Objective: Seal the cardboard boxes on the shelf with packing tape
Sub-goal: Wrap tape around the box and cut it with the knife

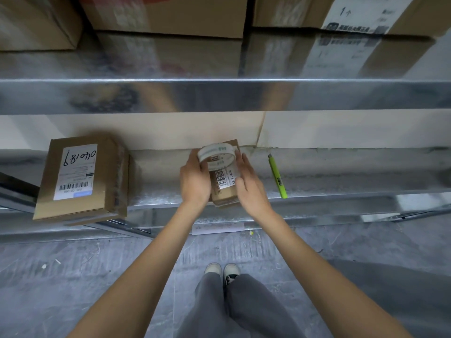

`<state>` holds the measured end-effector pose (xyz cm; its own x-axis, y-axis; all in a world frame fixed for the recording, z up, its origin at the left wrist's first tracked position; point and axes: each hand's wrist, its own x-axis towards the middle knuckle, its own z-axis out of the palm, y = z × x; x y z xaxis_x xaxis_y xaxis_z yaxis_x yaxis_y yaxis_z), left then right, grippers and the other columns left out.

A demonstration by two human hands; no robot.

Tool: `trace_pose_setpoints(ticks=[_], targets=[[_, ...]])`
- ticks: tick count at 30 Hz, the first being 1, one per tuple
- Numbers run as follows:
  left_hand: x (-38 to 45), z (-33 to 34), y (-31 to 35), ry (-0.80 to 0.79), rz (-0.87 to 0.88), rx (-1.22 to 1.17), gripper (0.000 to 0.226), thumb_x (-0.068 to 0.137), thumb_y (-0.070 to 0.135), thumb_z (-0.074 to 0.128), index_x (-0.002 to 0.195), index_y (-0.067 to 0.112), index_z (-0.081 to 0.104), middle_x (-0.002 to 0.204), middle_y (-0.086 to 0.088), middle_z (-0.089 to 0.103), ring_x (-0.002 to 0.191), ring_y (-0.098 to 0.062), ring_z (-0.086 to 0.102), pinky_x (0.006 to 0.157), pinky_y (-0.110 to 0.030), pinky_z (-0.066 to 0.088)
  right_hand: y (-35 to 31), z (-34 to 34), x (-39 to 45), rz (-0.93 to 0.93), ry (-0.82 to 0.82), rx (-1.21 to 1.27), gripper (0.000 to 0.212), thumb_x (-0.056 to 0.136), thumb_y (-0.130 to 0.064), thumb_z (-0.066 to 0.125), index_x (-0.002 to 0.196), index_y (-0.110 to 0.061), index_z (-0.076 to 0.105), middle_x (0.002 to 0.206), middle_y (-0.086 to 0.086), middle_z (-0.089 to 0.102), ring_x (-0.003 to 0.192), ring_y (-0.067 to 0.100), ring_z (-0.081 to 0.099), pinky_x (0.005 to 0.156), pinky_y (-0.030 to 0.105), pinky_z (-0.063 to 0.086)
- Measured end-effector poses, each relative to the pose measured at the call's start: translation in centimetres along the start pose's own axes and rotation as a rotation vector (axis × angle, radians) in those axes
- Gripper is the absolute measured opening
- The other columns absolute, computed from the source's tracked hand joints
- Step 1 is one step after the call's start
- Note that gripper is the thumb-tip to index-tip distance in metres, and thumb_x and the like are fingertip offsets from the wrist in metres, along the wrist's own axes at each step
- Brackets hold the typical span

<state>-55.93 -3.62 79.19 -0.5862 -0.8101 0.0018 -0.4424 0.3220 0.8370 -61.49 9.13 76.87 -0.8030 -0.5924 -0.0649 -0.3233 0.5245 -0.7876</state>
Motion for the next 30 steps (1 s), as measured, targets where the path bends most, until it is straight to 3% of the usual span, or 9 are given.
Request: trace_pose_setpoints(ticks=[2, 4, 10, 14, 18, 22, 25, 27, 30], targets=[[0.2, 0.6, 0.7, -0.017, -0.033, 0.054, 0.022, 0.099, 0.016, 0.04, 0.111, 0.014, 0.058, 0.104, -0.01, 0.07, 0.093, -0.032, 0.063, 0.067, -0.027, 0.035, 0.4, 0.2, 0.6, -0.012, -0.01, -0.18, 0.063, 0.092, -0.035, 0.02, 0.154, -0.029, 0.018, 0.163, -0.001, 0.009, 0.144, 0.025, 0.026, 0.106, 0.05, 0.037], [0.5, 1.1, 1.1, -0.06, -0.03, 0.117, 0.019, 0.098, 0.022, 0.045, 0.108, 0.014, 0.058, 0.106, -0.009, 0.07, 0.096, -0.034, 0.062, 0.068, -0.03, 0.035, 1.0, 0.3, 0.8, -0.01, 0.008, -0.318, 0.061, 0.094, -0.047, 0.021, 0.151, -0.025, 0.026, 0.163, -0.003, 0.01, 0.149, 0.021, 0.01, 0.114, 0.061, 0.017], [0.9, 1.1, 1.0, -0.134, 0.05, 0.262, 0.018, 0.1, 0.02, 0.038, 0.102, 0.013, 0.055, 0.095, -0.012, 0.066, 0.081, -0.033, 0.057, 0.065, -0.031, 0.035, 1.5, 0.1, 0.7, -0.066, 0.027, -0.514, 0.07, 0.093, -0.056, 0.013, 0.148, -0.019, 0.034, 0.16, -0.001, 0.021, 0.149, 0.019, 0.014, 0.116, 0.058, 0.014], [1.3, -0.6, -0.9, -0.025, -0.006, -0.052, 0.012, 0.095, 0.011, 0.04, 0.091, 0.014, 0.05, 0.086, -0.007, 0.065, 0.077, -0.03, 0.066, 0.063, -0.041, 0.058, 1.7, -0.2, 0.9, -0.061, -0.01, -0.586, 0.072, 0.093, -0.06, 0.01, 0.155, -0.023, 0.017, 0.162, -0.006, 0.012, 0.149, 0.016, 0.012, 0.117, 0.059, 0.006], [1.0, -2.8, -3.2, 0.022, -0.039, -0.09, 0.011, 0.095, 0.003, 0.046, 0.096, 0.013, 0.051, 0.082, 0.005, 0.059, 0.083, -0.028, 0.068, 0.069, -0.04, 0.061, 1.5, -0.1, 0.8, -0.064, -0.009, -0.61, 0.073, 0.093, -0.059, 0.009, 0.154, -0.022, 0.017, 0.162, -0.005, 0.012, 0.149, 0.017, 0.012, 0.116, 0.061, 0.004], [0.7, -1.5, -4.7, -0.014, -0.372, -0.243, 0.013, 0.1, 0.008, 0.048, 0.11, 0.001, 0.05, 0.101, -0.009, 0.058, 0.083, -0.032, 0.064, 0.047, -0.016, 0.053, 0.8, -0.3, 0.8, -0.086, 0.019, -0.686, 0.078, 0.091, -0.063, 0.011, 0.154, -0.017, 0.021, 0.162, -0.001, 0.015, 0.15, 0.022, 0.01, 0.114, 0.064, 0.001], [0.7, 0.3, -5.2, -0.169, -0.761, -0.81, 0.028, 0.099, 0.021, 0.056, 0.119, 0.002, 0.051, 0.115, -0.018, 0.063, 0.092, -0.032, 0.067, 0.064, -0.031, 0.06, -0.2, 0.0, 0.7, -0.023, -0.052, -0.772, 0.108, 0.075, -0.086, 0.01, 0.155, -0.013, 0.008, 0.163, 0.002, 0.002, 0.149, 0.029, -0.008, 0.112, 0.065, -0.009], [0.3, 1.4, -5.3, -0.355, -0.835, -0.919, 0.032, 0.1, 0.032, 0.05, 0.116, 0.005, 0.058, 0.109, -0.013, 0.068, 0.086, -0.023, 0.069, 0.072, -0.033, 0.057, -1.1, 0.9, 0.6, 0.027, -0.088, -0.775, 0.12, 0.067, -0.092, 0.019, 0.155, -0.012, 0.0, 0.163, 0.005, -0.007, 0.147, 0.034, -0.015, 0.111, 0.066, -0.009], [-0.2, 2.6, -4.9, -0.38, -0.88, -0.975, 0.029, 0.102, 0.033, 0.044, 0.103, 0.011, 0.064, 0.096, -0.004, 0.072, 0.075, -0.013, 0.071, 0.065, -0.025, 0.057, -1.9, 2.0, 0.7, 0.038, -0.098, -0.702, 0.109, 0.076, -0.078, 0.042, 0.155, -0.016, 0.001, 0.163, 0.002, -0.008, 0.146, 0.043, -0.01, 0.112, 0.068, 0.003]])
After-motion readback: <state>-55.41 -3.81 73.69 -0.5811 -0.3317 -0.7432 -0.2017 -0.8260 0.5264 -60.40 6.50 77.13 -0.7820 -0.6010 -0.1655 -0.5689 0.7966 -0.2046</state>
